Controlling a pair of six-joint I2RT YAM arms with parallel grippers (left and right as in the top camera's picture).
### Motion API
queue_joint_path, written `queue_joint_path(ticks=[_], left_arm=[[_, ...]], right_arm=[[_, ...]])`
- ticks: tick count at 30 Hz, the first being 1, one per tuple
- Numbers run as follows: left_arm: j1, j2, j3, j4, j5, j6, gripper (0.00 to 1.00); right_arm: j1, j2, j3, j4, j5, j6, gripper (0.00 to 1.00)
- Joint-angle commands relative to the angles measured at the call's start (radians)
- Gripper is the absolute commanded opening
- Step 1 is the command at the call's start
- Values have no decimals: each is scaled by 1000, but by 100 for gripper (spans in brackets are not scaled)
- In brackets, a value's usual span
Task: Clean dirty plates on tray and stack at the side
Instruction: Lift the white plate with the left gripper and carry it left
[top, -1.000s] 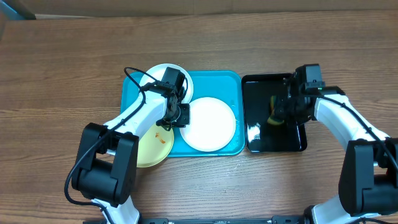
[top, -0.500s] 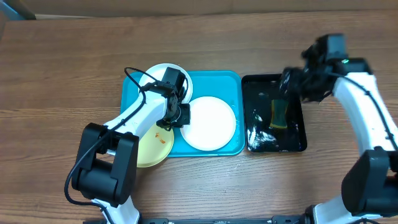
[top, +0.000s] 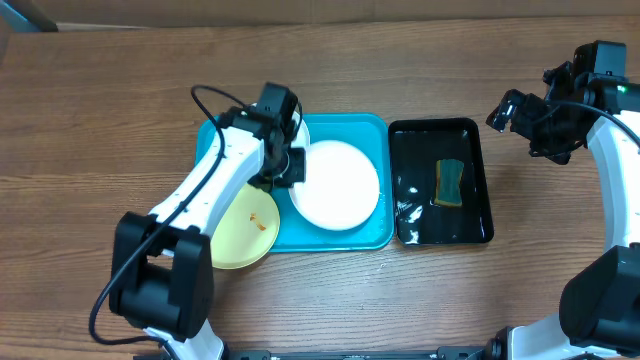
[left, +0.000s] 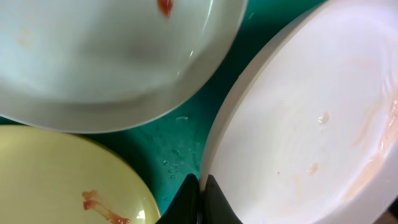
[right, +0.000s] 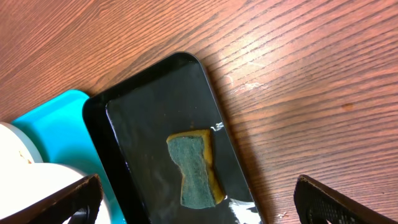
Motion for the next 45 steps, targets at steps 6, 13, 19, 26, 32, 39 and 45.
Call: queue_joint_path(ticks=[6,13,19,26,32,39,45], left_arm=[[-10,-78,230,-64,-103,1,4],[-72,-77,272,51,-127,-8,4],[-229,-77,272,141,-345,-18,4],[-470,-75,272,193,-807,-13,4],[-666,-71,271,259,-1180,79,4],[-753,-71,271,349,-1356,195,4],[-760,-71,271,440,-1407,293,4]], right_arm=[[-3,-12,5,5,-5,2,100],[-3,-12,5,5,-5,2,100],[-3,-12,5,5,-5,2,100],[-3,-12,5,5,-5,2,100],[-3,-12,5,5,-5,2,100],[-3,-12,5,5,-5,2,100],[-3,-12,5,5,-5,2,100]])
